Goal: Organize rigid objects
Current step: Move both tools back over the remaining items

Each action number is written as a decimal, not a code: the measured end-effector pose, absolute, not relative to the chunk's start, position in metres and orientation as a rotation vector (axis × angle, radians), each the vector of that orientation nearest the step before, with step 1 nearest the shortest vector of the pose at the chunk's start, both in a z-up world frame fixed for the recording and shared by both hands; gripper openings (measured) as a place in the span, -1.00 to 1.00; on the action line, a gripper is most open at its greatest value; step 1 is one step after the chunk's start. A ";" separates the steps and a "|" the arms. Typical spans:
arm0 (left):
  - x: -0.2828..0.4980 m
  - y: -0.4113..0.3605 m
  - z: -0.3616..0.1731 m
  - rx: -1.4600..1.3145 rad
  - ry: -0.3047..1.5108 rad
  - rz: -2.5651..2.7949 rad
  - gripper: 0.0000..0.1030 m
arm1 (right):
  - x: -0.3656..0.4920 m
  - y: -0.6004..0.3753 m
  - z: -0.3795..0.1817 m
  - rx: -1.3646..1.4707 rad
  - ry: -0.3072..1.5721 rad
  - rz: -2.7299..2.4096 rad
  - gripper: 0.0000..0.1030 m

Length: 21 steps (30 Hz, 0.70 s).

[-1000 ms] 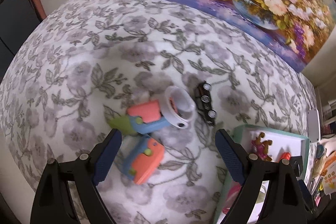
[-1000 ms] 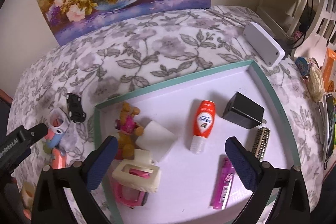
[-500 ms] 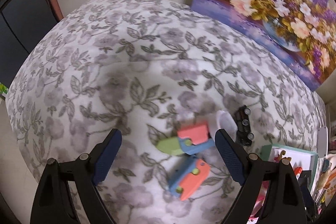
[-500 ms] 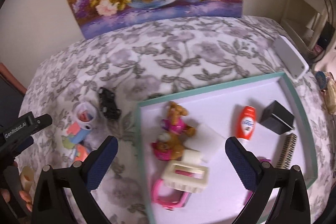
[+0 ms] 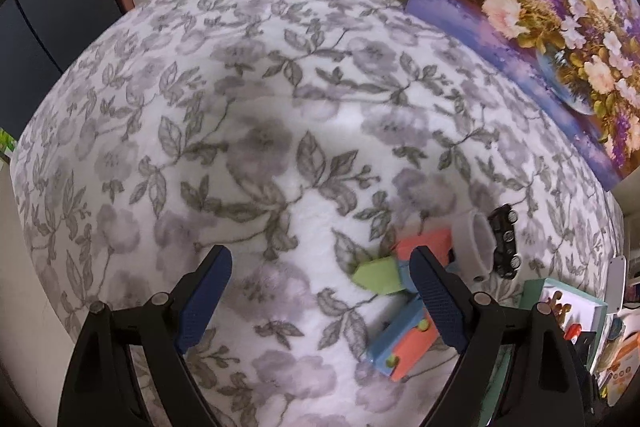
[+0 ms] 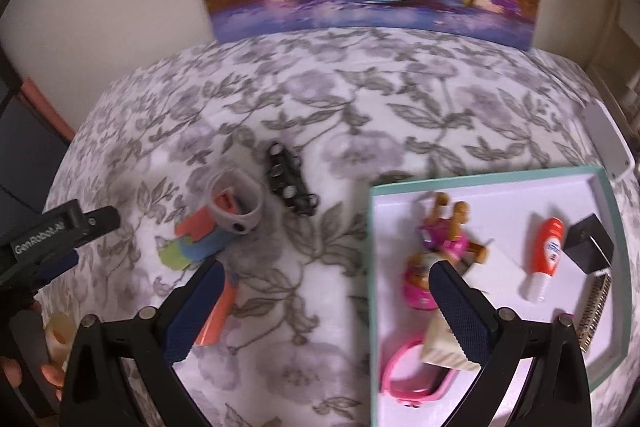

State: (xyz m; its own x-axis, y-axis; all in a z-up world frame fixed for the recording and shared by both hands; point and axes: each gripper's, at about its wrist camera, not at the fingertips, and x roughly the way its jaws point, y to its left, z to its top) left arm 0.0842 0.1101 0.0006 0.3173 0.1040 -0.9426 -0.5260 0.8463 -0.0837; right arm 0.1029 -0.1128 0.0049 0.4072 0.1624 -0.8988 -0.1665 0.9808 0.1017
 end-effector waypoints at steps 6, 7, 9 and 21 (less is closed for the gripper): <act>0.072 0.117 -0.011 -0.420 1.215 0.461 0.76 | 0.094 -0.083 -0.014 -0.086 1.176 0.285 1.00; 0.070 0.119 -0.013 -0.422 1.217 0.463 0.76 | 0.093 -0.079 -0.017 -0.095 1.184 0.292 1.00; 0.064 0.123 -0.014 -0.420 1.217 0.481 0.76 | 0.090 -0.073 -0.025 -0.110 1.205 0.311 1.00; 0.052 0.135 -0.021 -0.501 1.228 0.504 0.76 | 0.069 -0.059 -0.052 -0.184 1.303 0.410 1.00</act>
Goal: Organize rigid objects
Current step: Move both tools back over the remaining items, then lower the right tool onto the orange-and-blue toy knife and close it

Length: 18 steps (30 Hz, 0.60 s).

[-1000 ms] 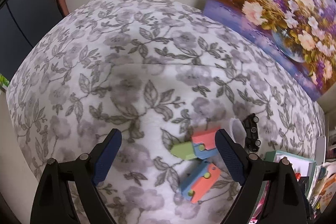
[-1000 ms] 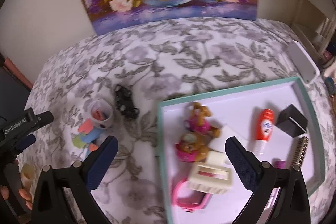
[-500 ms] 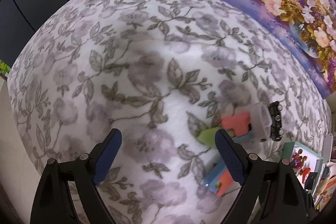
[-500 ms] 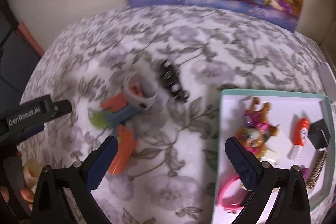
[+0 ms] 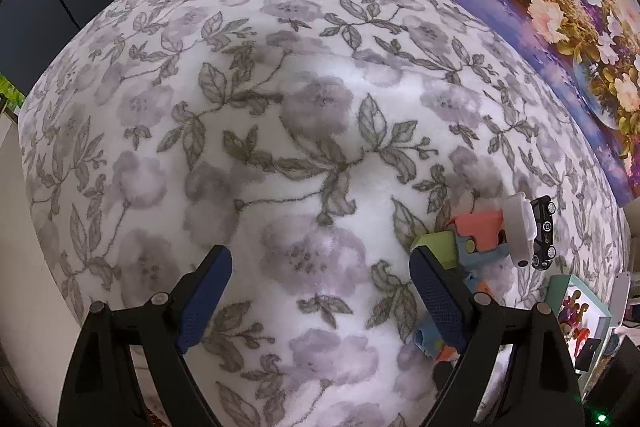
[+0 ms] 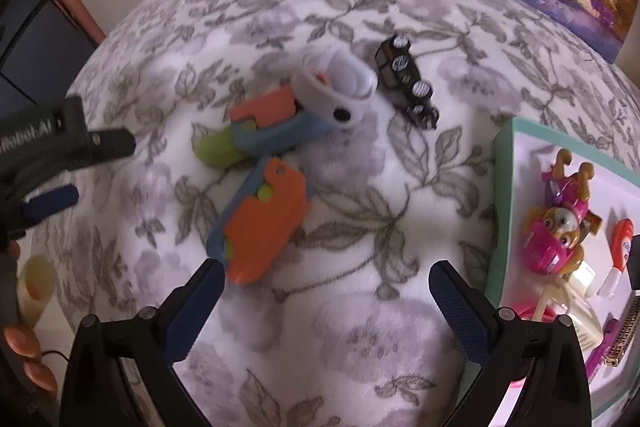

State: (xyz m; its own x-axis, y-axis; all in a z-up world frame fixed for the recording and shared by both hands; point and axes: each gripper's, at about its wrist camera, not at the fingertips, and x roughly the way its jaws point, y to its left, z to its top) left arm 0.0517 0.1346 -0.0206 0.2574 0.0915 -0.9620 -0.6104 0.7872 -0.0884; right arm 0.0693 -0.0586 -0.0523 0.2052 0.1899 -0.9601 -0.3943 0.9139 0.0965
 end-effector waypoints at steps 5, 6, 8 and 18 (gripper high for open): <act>0.051 0.137 -0.021 -0.520 1.229 0.507 0.76 | 0.065 -0.056 -0.063 -0.210 1.339 0.432 1.00; 0.051 0.138 -0.021 -0.520 1.228 0.510 0.76 | 0.065 -0.055 -0.065 -0.220 1.342 0.430 1.00; 0.051 0.138 -0.022 -0.523 1.229 0.513 0.76 | 0.064 -0.053 -0.068 -0.240 1.334 0.431 1.00; 0.054 0.141 -0.028 -0.531 1.240 0.516 0.76 | 0.076 -0.029 -0.073 -0.341 1.212 0.463 1.00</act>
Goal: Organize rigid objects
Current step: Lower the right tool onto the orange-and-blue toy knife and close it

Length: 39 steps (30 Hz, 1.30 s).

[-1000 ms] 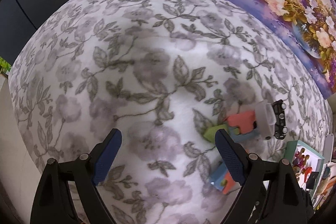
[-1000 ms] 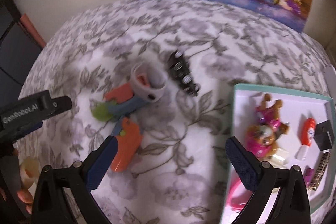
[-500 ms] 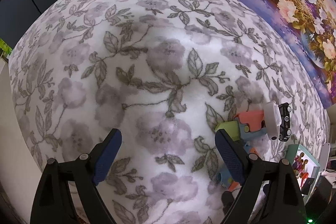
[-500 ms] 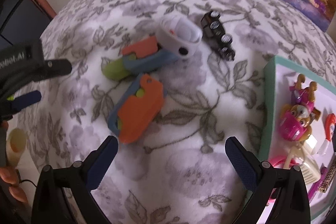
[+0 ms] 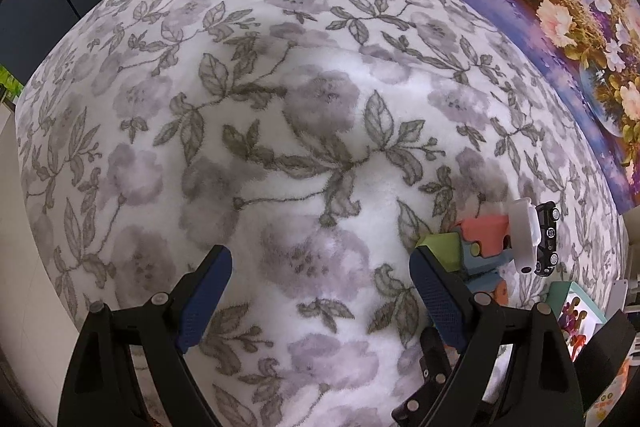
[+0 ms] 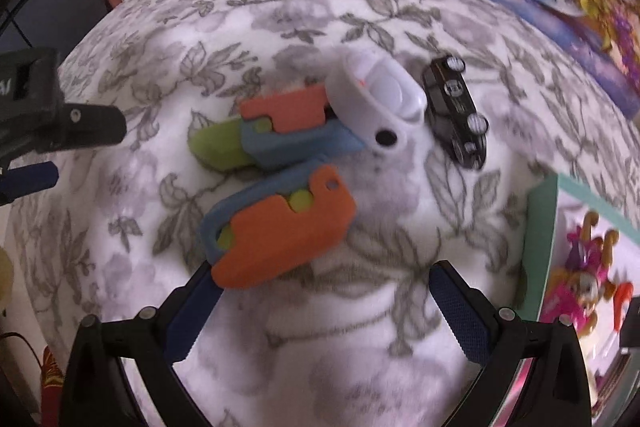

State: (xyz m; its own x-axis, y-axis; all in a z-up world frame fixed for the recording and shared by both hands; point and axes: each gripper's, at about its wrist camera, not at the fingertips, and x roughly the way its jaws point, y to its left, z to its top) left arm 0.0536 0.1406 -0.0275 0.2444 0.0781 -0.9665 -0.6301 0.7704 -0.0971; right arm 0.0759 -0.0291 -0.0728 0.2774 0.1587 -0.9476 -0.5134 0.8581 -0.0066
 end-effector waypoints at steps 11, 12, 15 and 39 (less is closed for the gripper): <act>0.056 0.143 -0.035 -0.532 1.257 0.531 0.76 | 0.102 -0.010 -0.074 -0.315 1.178 0.434 1.00; 0.056 0.143 -0.035 -0.532 1.258 0.533 0.76 | 0.104 -0.009 -0.074 -0.314 1.179 0.429 1.00; 0.057 0.143 -0.036 -0.538 1.260 0.532 0.76 | 0.102 -0.012 -0.073 -0.315 1.171 0.430 0.87; 0.057 0.144 -0.041 -0.560 1.267 0.520 0.76 | 0.095 -0.005 -0.070 -0.305 1.140 0.453 0.43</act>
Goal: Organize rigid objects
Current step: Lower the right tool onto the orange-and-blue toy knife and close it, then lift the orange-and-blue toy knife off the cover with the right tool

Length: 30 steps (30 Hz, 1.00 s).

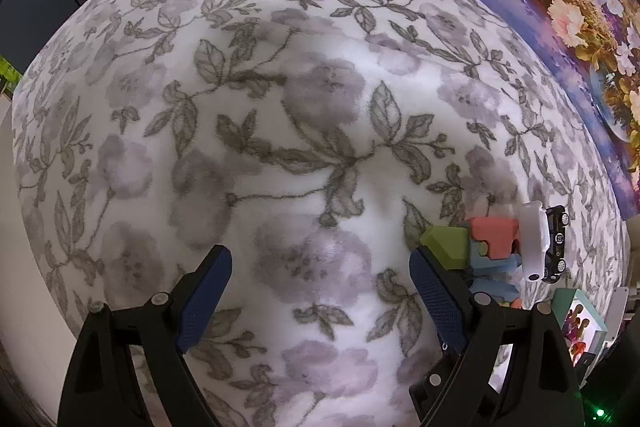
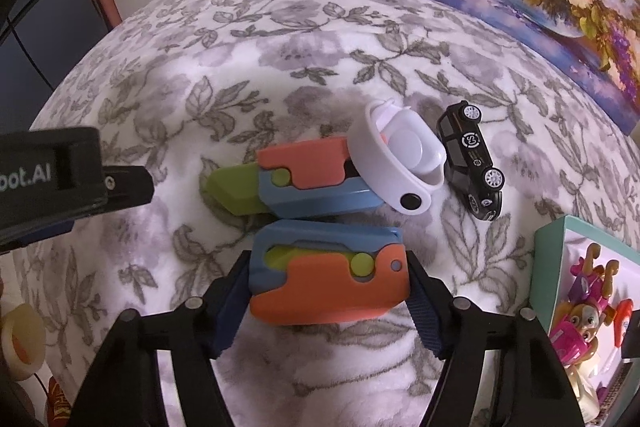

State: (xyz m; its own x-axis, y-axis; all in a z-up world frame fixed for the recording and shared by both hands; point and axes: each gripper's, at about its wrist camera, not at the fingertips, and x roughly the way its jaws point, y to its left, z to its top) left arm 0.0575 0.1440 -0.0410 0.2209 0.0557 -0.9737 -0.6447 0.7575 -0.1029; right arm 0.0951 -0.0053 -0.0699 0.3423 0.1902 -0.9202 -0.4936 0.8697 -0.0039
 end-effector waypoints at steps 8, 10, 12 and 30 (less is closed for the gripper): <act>0.068 0.132 -0.043 -0.551 1.273 0.488 0.76 | 0.102 -0.032 -0.063 -0.212 1.175 0.408 0.43; 0.070 0.128 -0.042 -0.545 1.269 0.479 0.76 | 0.105 -0.041 -0.060 -0.175 1.182 0.390 0.43; 0.073 0.124 -0.041 -0.540 1.265 0.468 0.76 | 0.106 -0.050 -0.054 -0.142 1.178 0.384 0.43; 0.112 0.071 -0.048 -0.476 1.249 0.330 0.76 | 0.120 -0.113 -0.005 0.027 1.121 0.263 0.43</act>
State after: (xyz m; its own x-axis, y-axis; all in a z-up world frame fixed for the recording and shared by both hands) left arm 0.1121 0.0708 -0.0482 0.2892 -0.0175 -0.9571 -0.4885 0.8572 -0.1633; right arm 0.1196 -0.1131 -0.0053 0.4070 0.2220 -0.8860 -0.1945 0.9688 0.1534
